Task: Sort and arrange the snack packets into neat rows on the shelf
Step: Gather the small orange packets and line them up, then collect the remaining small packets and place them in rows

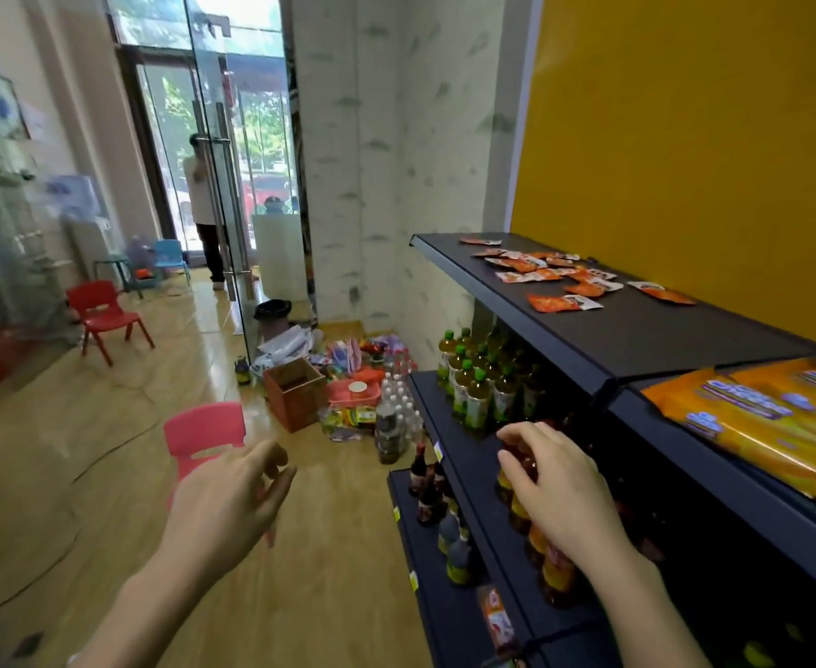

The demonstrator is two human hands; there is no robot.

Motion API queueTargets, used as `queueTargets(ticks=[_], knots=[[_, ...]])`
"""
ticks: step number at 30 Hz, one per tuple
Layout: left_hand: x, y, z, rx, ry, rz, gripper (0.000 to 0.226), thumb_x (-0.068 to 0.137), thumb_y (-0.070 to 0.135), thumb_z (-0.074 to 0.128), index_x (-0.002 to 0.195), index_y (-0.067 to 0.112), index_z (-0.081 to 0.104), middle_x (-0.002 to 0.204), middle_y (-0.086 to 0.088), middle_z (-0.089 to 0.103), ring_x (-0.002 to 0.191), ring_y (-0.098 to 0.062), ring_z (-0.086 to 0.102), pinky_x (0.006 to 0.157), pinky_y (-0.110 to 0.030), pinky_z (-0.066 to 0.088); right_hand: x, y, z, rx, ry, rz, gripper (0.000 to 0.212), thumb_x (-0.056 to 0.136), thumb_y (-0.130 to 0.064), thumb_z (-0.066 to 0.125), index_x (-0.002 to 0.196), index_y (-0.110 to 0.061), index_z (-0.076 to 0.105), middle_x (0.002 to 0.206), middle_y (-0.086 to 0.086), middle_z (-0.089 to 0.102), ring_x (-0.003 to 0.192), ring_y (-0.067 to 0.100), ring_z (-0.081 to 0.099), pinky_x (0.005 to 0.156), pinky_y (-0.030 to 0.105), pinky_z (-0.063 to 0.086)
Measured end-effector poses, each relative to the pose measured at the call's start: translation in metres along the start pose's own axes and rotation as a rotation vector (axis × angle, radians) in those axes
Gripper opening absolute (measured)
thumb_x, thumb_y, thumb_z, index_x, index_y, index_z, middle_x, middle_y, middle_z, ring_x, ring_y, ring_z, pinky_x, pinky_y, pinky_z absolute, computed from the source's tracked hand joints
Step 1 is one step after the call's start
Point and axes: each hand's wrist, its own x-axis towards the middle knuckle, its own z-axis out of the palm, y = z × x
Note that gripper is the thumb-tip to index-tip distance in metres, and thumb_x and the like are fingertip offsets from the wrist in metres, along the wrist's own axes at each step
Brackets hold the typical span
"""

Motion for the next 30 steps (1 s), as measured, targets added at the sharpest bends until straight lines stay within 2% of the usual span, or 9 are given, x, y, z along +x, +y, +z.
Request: queueTargets(ticks=[4, 7, 11, 14, 18, 21, 25, 29, 30], knots=[[0.04, -0.016, 0.027, -0.032, -0.051, -0.013, 0.013, 0.084, 0.036, 0.062, 0.085, 0.024, 0.064, 0.076, 0.01, 0.067, 0.069, -0.012, 0.062, 0.046, -0.016, 0.029, 0.045, -0.002, 0.026, -0.008, -0.042, -0.015, 0.027, 0.095, -0.036, 0.043, 0.12, -0.03, 0.051, 0.119, -0.017, 0.054, 0.113, 0.005, 0.049, 0.088, 0.02, 0.041], [0.076, -0.026, 0.05, -0.061, -0.093, 0.01, 0.015, 0.086, 0.039, 0.057, 0.09, 0.025, 0.062, 0.081, 0.012, 0.066, 0.075, -0.01, 0.063, 0.05, -0.017, 0.036, 0.08, -0.002, 0.047, -0.025, -0.057, -0.003, 0.028, 0.095, -0.038, 0.042, 0.122, -0.032, 0.05, 0.119, -0.019, 0.053, 0.114, 0.003, 0.048, 0.087, 0.016, 0.037], [0.136, -0.049, 0.083, -0.082, -0.092, 0.052, 0.017, 0.086, 0.042, 0.056, 0.089, 0.026, 0.062, 0.079, 0.013, 0.064, 0.077, -0.01, 0.064, 0.048, -0.01, 0.024, 0.129, -0.003, 0.076, -0.053, -0.037, 0.041, 0.029, 0.095, -0.039, 0.041, 0.123, -0.034, 0.049, 0.12, -0.022, 0.051, 0.116, 0.0, 0.046, 0.084, 0.013, 0.034], [0.196, -0.066, 0.099, -0.096, -0.088, 0.105, 0.018, 0.087, 0.043, 0.054, 0.09, 0.026, 0.062, 0.073, 0.014, 0.055, 0.079, -0.011, 0.065, 0.049, -0.013, 0.029, 0.172, -0.008, 0.091, -0.062, -0.015, 0.091, 0.027, 0.095, -0.039, 0.042, 0.12, -0.033, 0.051, 0.118, -0.02, 0.053, 0.114, 0.002, 0.048, 0.088, 0.018, 0.04], [0.282, -0.078, 0.116, -0.128, -0.065, 0.254, 0.019, 0.087, 0.043, 0.053, 0.091, 0.026, 0.062, 0.08, 0.011, 0.065, 0.075, -0.009, 0.063, 0.055, -0.022, 0.047, 0.231, -0.016, 0.099, -0.057, 0.061, 0.154, 0.025, 0.094, -0.035, 0.045, 0.117, -0.029, 0.054, 0.112, -0.016, 0.056, 0.109, 0.004, 0.051, 0.09, 0.023, 0.043], [0.342, -0.077, 0.131, -0.193, -0.038, 0.334, 0.018, 0.087, 0.042, 0.055, 0.089, 0.026, 0.063, 0.078, 0.01, 0.066, 0.068, -0.007, 0.062, 0.05, -0.018, 0.043, 0.271, -0.017, 0.097, -0.067, 0.124, 0.185, 0.023, 0.094, -0.032, 0.047, 0.115, -0.028, 0.056, 0.112, -0.015, 0.058, 0.109, 0.005, 0.052, 0.095, 0.025, 0.042], [0.401, -0.052, 0.148, -0.317, -0.002, 0.419, 0.022, 0.087, 0.041, 0.054, 0.095, 0.022, 0.064, 0.081, 0.007, 0.068, 0.071, -0.011, 0.063, 0.057, -0.024, 0.048, 0.316, -0.012, 0.086, -0.097, 0.162, 0.25, 0.024, 0.095, -0.029, 0.046, 0.116, -0.027, 0.057, 0.114, -0.014, 0.058, 0.11, 0.005, 0.052, 0.096, 0.026, 0.04], [0.451, -0.016, 0.168, -0.329, 0.027, 0.54, 0.02, 0.089, 0.038, 0.052, 0.091, 0.021, 0.063, 0.082, 0.006, 0.067, 0.075, -0.014, 0.063, 0.049, -0.016, 0.029, 0.354, 0.008, 0.077, -0.155, 0.227, 0.365, 0.024, 0.095, -0.026, 0.046, 0.117, -0.025, 0.057, 0.119, -0.01, 0.058, 0.112, 0.01, 0.053, 0.084, 0.022, 0.037], [0.463, -0.006, 0.175, -0.337, 0.028, 0.567, 0.021, 0.089, 0.039, 0.051, 0.091, 0.021, 0.062, 0.083, 0.005, 0.067, 0.075, -0.015, 0.063, 0.049, -0.017, 0.03, 0.362, 0.015, 0.075, -0.174, 0.231, 0.405, 0.025, 0.096, -0.025, 0.046, 0.119, -0.024, 0.056, 0.121, -0.009, 0.057, 0.113, 0.011, 0.052, 0.082, 0.021, 0.036]])
